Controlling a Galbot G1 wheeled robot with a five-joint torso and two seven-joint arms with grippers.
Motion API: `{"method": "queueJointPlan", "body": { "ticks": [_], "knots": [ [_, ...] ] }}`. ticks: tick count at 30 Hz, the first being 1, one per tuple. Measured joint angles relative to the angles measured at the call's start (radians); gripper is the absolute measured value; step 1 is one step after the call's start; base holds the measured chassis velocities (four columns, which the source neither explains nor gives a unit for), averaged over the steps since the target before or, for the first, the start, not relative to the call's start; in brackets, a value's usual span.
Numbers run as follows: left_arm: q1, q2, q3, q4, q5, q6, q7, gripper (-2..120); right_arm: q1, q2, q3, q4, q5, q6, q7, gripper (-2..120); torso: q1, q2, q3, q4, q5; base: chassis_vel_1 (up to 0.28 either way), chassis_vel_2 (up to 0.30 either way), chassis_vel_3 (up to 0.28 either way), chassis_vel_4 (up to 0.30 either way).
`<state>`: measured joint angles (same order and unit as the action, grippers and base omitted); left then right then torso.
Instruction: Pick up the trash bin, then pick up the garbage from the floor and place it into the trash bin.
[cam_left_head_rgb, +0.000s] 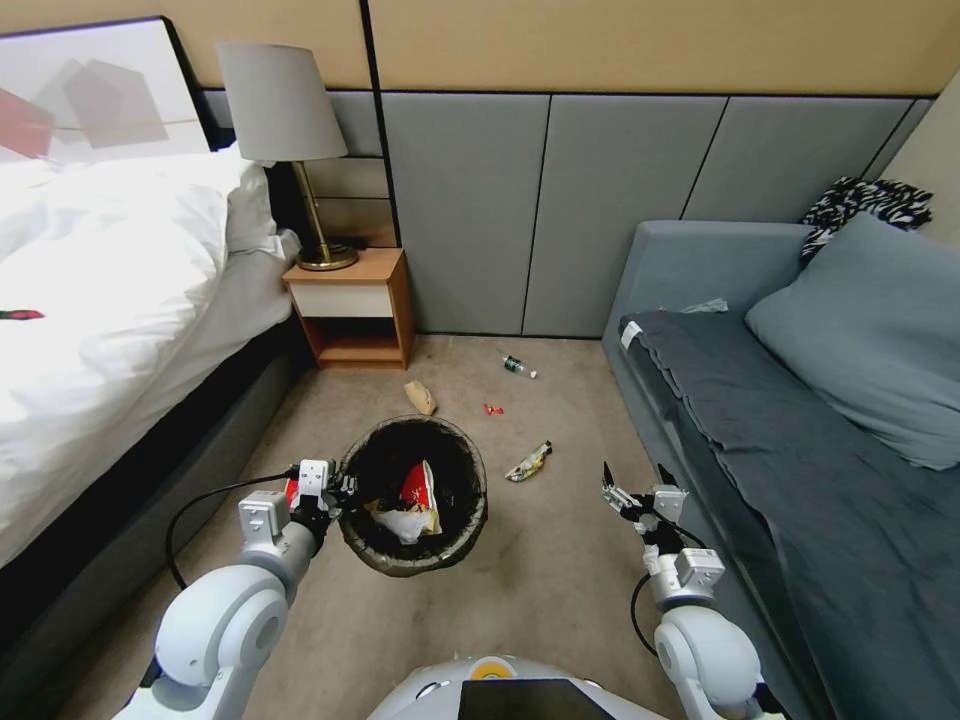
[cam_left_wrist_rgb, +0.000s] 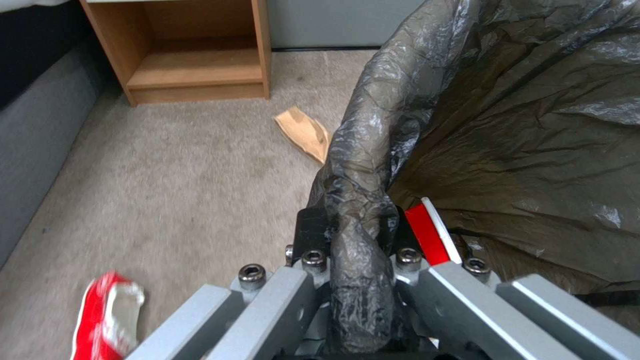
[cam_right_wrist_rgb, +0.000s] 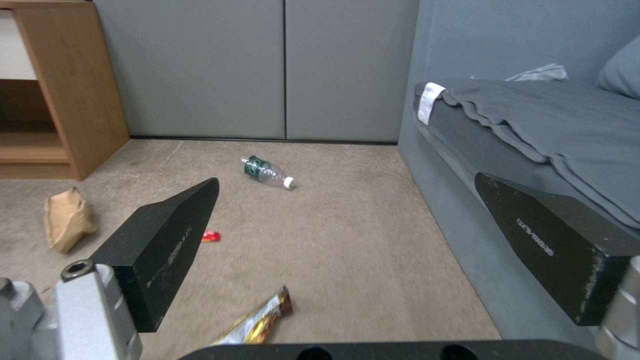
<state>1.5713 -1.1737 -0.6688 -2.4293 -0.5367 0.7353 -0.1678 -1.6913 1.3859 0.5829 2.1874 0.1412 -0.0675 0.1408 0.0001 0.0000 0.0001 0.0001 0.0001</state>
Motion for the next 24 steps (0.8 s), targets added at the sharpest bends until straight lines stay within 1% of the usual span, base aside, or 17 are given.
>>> {"method": "queueJointPlan", "body": {
  "ticks": [4,13,14,24],
  "knots": [
    [0.000,0.000,0.001,0.001,0.001,0.000,0.000,1,0.000,0.000,0.001,-0.001,0.000,0.001,0.000,100,0.000,0.000,0.000,-0.0003,-0.0001,-0.160,0.162,0.165,-0.156],
    [-0.004,0.002,0.002,0.005,0.001,0.000,0.000,1,0.002,0.001,0.000,-0.003,0.000,0.001,0.001,100,0.000,0.000,0.000,0.0000,-0.0002,-0.172,0.164,0.172,-0.172],
    [-0.005,0.003,0.002,0.006,0.000,0.000,0.000,1,0.002,0.001,0.000,-0.004,0.000,0.001,0.001,100,0.000,0.000,0.000,-0.0004,-0.0001,-0.157,0.158,0.165,-0.170],
    [-0.009,0.004,0.006,0.008,0.000,0.000,0.001,1,0.007,0.001,-0.003,-0.012,0.005,0.010,0.008,100,0.000,0.000,0.000,-0.0001,0.0000,-0.146,0.148,0.153,-0.153]
  ]
}}
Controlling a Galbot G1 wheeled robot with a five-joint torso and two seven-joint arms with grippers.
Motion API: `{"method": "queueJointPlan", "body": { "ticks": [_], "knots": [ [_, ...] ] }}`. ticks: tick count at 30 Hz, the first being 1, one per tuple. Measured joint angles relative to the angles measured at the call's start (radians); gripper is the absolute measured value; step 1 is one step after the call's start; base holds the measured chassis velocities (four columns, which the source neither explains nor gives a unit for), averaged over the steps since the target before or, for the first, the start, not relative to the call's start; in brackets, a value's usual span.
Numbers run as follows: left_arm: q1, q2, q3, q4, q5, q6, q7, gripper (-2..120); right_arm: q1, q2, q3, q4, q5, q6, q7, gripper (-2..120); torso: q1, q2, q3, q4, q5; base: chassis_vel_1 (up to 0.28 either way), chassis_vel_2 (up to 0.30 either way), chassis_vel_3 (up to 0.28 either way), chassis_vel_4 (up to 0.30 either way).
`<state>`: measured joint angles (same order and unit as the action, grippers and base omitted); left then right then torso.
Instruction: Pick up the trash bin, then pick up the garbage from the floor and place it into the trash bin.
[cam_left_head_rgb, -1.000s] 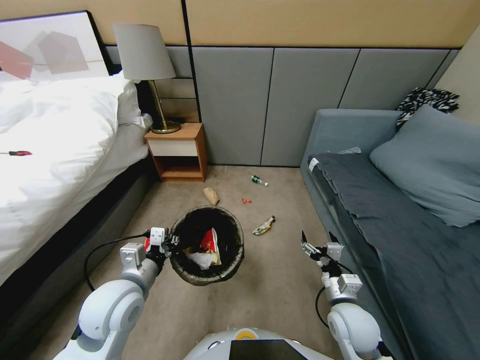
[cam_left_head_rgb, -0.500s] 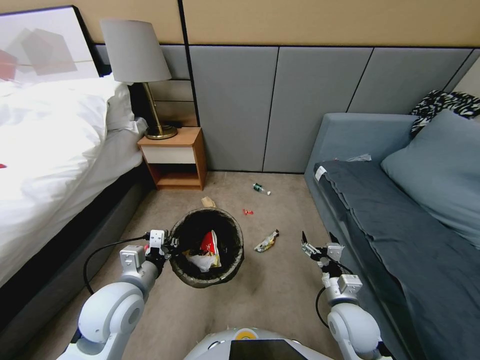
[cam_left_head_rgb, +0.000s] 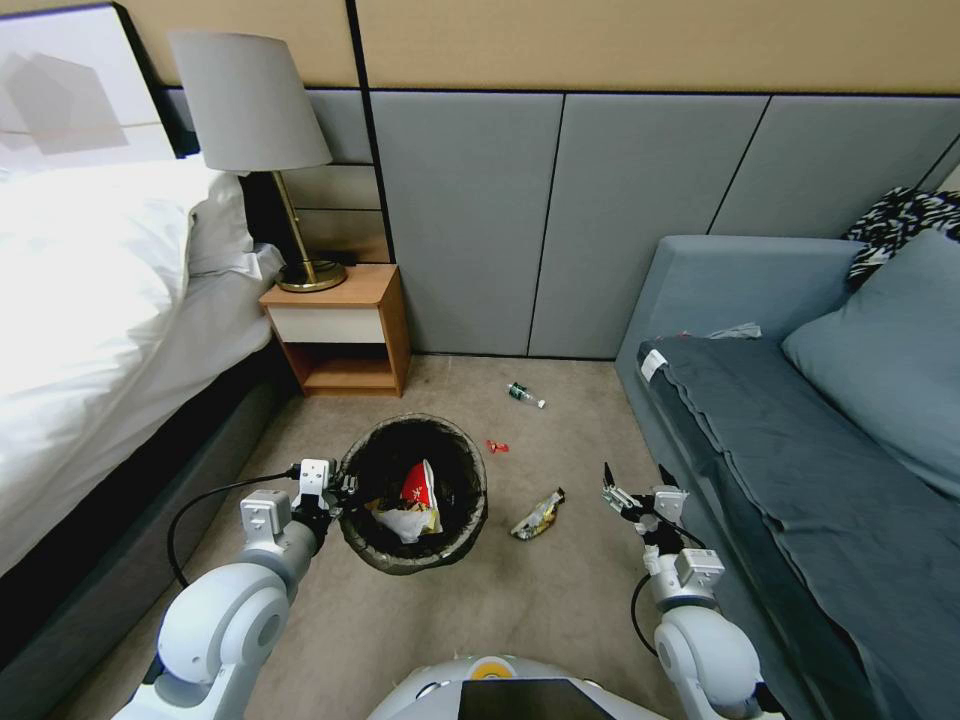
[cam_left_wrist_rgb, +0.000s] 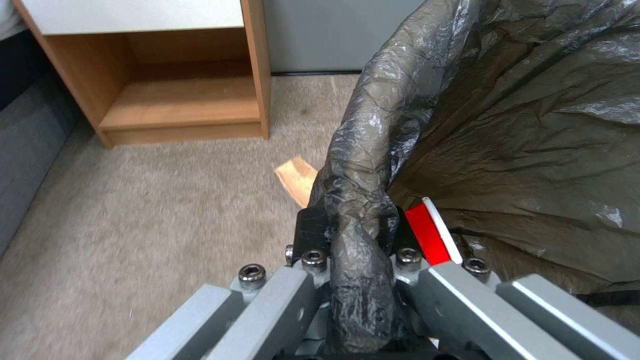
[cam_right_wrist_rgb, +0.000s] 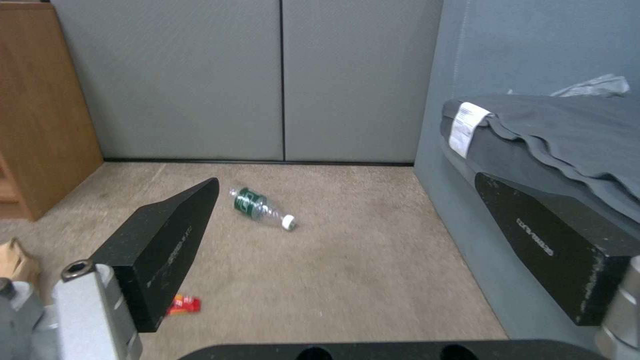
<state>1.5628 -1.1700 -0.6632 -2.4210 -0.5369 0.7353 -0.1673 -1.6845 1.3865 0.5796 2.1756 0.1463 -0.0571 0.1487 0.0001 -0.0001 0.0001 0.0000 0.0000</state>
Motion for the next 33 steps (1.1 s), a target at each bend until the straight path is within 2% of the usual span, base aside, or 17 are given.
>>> {"method": "queueJointPlan", "body": {
  "ticks": [7,12,14,20,22,33],
  "knots": [
    [0.002,0.001,-0.001,-0.003,-0.002,0.000,0.000,1,0.020,-0.008,-0.007,-0.018,0.007,-0.015,0.001,100,0.000,0.000,0.000,0.0000,0.0000,-0.003,0.006,0.009,-0.012],
    [0.005,0.000,-0.003,-0.011,-0.003,0.000,0.000,1,0.050,-0.019,-0.018,-0.050,0.048,-0.073,0.014,100,0.000,0.000,0.000,-0.0001,0.0000,0.000,0.000,0.000,0.000],
    [0.009,-0.001,-0.003,-0.016,-0.003,0.000,0.000,1,0.081,-0.033,-0.028,-0.077,0.125,-0.152,0.028,100,0.000,0.000,0.000,0.0000,0.0000,0.000,0.000,0.000,0.000],
    [0.017,-0.005,-0.003,-0.024,-0.003,0.000,0.000,1,0.133,-0.069,-0.071,-0.137,0.267,-0.242,0.054,100,0.000,0.000,0.000,0.0000,0.0000,0.000,0.000,0.000,0.000],
    [0.018,-0.005,-0.003,-0.026,-0.003,0.000,0.000,1,0.171,-0.086,-0.107,-0.187,0.353,-0.291,0.098,100,0.000,0.000,0.000,0.0001,0.0001,0.000,0.000,0.000,0.000],
    [0.018,-0.004,-0.003,-0.030,-0.002,0.000,0.000,1,0.272,-0.104,-0.172,-0.339,0.484,-0.358,0.141,100,0.000,0.000,0.000,0.0000,-0.0001,0.000,0.000,0.000,0.000]
  ]
}}
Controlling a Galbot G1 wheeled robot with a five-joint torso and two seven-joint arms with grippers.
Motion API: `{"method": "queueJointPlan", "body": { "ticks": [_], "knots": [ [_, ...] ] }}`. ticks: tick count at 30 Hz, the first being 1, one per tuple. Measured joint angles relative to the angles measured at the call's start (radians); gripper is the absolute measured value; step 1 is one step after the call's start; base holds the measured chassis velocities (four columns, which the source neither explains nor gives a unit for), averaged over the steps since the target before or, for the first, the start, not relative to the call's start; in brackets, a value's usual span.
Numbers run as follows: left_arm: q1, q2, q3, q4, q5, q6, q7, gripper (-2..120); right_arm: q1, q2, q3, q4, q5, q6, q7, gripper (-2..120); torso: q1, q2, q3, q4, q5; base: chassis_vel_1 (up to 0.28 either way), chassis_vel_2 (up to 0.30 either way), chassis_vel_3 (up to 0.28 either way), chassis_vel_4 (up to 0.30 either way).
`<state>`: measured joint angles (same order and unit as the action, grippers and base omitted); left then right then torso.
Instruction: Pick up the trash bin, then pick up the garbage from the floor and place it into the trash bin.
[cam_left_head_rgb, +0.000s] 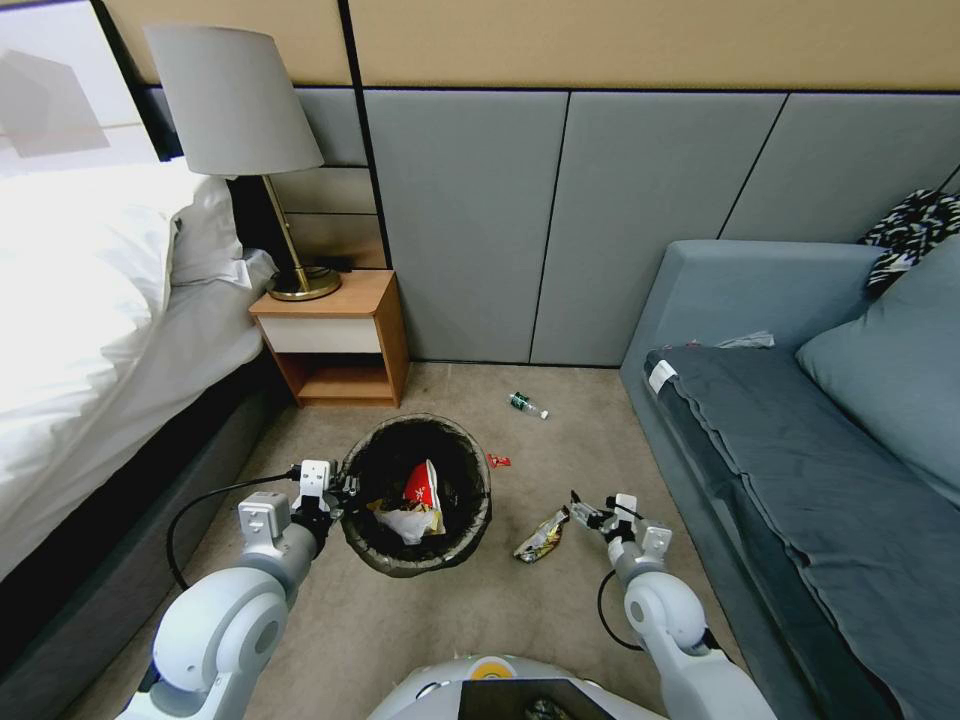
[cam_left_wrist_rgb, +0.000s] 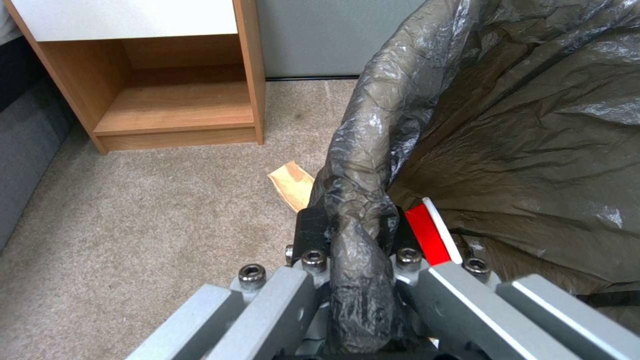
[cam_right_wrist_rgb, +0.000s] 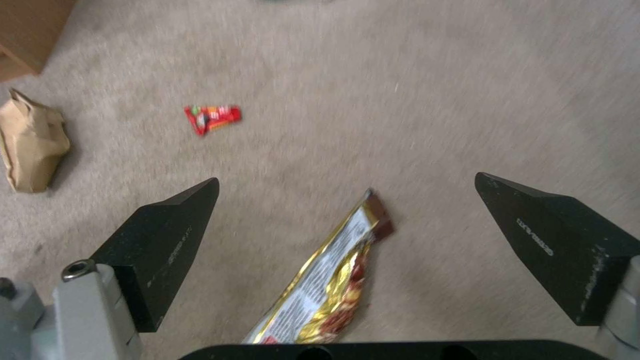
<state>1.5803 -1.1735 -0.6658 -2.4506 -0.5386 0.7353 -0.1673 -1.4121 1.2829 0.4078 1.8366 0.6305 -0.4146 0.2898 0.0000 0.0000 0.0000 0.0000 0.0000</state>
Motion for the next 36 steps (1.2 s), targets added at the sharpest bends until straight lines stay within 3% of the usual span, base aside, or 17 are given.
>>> {"method": "queueJointPlan", "body": {
  "ticks": [9,21,36],
  "knots": [
    [-0.002,0.001,0.001,-0.001,0.000,0.000,-0.001,1,0.090,-0.002,-0.069,-0.142,0.128,-0.029,0.013,100,0.000,0.000,0.000,-0.0001,-0.0001,0.000,0.000,0.000,0.000],
    [-0.007,0.005,0.002,-0.002,0.000,0.000,-0.001,1,0.227,0.027,-0.152,-0.347,0.171,-0.026,0.059,100,0.000,0.000,0.000,0.0000,0.0000,0.000,0.000,0.000,0.000],
    [-0.021,0.010,0.009,0.014,-0.002,0.000,-0.001,1,0.290,0.044,-0.162,-0.446,0.186,-0.018,0.078,100,0.000,0.000,0.000,-0.0001,0.0000,0.000,0.000,0.000,0.000]
  ]
}}
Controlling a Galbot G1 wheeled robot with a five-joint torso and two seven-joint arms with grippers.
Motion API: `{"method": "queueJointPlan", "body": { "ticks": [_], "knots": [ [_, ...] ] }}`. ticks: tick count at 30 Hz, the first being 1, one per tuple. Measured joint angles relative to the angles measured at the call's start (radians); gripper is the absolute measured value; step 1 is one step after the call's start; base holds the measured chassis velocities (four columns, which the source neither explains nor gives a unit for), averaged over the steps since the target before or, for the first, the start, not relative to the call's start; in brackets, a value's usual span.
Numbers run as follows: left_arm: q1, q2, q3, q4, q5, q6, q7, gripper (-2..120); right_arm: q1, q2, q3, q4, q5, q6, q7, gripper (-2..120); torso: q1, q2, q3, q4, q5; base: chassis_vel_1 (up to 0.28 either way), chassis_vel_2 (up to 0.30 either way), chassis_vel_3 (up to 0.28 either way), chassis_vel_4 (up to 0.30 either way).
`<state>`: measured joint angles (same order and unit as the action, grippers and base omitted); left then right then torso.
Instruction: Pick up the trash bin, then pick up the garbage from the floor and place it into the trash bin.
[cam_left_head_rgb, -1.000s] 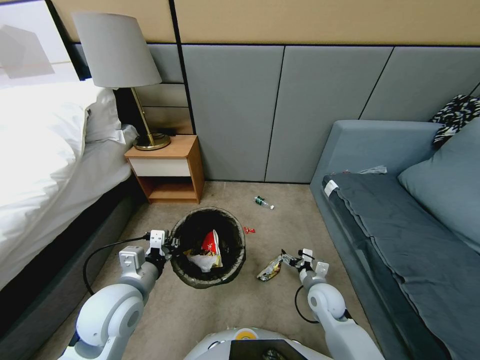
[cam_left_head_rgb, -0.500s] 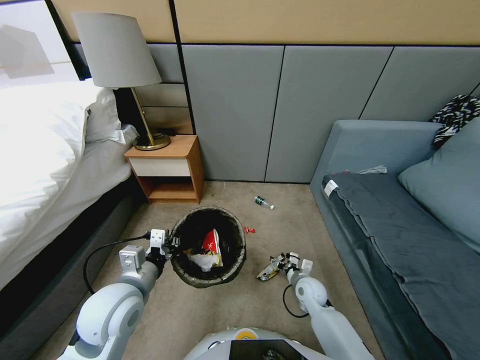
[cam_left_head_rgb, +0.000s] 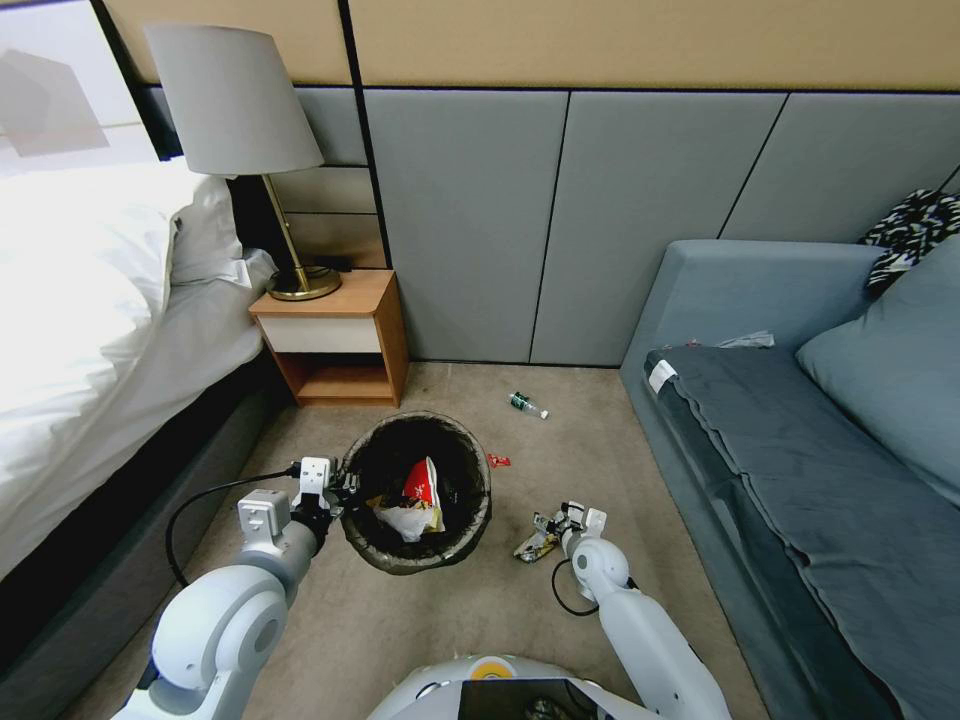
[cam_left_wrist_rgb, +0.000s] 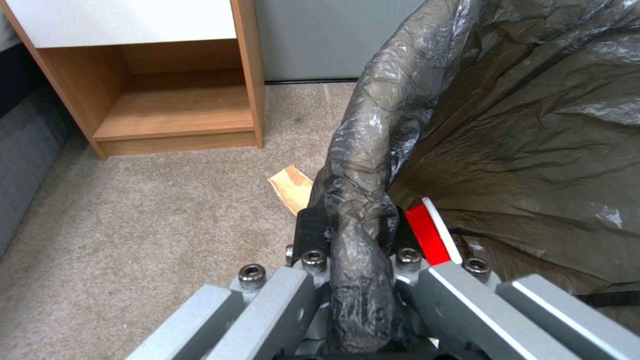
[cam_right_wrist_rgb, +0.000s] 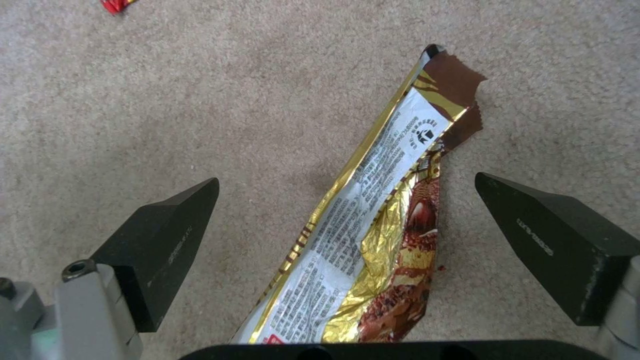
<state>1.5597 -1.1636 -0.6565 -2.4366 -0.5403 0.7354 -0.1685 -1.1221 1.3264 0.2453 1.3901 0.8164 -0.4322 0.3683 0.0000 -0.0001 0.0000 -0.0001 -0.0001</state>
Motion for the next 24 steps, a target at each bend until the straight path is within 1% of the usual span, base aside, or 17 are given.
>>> {"method": "queueJointPlan", "body": {
  "ticks": [6,13,20,22,24],
  "knots": [
    [-0.003,0.002,0.002,0.005,-0.001,0.000,0.000,1,0.009,0.005,-0.001,-0.021,-0.001,0.001,-0.010,100,0.000,0.000,0.000,0.0000,0.0000,0.000,0.000,0.000,0.000],
    [-0.009,0.005,0.006,0.016,-0.002,0.000,0.000,1,0.026,0.017,-0.005,-0.078,-0.018,0.012,-0.032,100,0.000,0.000,0.000,0.0001,0.0001,0.000,0.000,0.000,0.000],
    [-0.014,0.007,0.010,0.022,-0.002,0.000,0.001,1,0.026,0.021,-0.005,-0.089,-0.027,0.015,-0.053,99,0.000,0.000,0.000,0.0001,0.0001,0.000,0.000,0.000,0.000],
    [-0.015,0.008,0.012,0.024,-0.002,0.000,0.001,1,0.023,0.022,-0.005,-0.090,-0.030,0.015,-0.060,89,0.000,0.000,0.000,0.0000,0.0001,0.000,0.000,0.000,0.000],
    [-0.016,0.008,0.012,0.025,-0.002,0.000,0.001,1,0.022,0.022,-0.005,-0.090,-0.030,0.015,-0.061,87,0.000,0.000,0.000,0.0001,0.0001,0.000,0.000,0.000,0.000]
  ]
}}
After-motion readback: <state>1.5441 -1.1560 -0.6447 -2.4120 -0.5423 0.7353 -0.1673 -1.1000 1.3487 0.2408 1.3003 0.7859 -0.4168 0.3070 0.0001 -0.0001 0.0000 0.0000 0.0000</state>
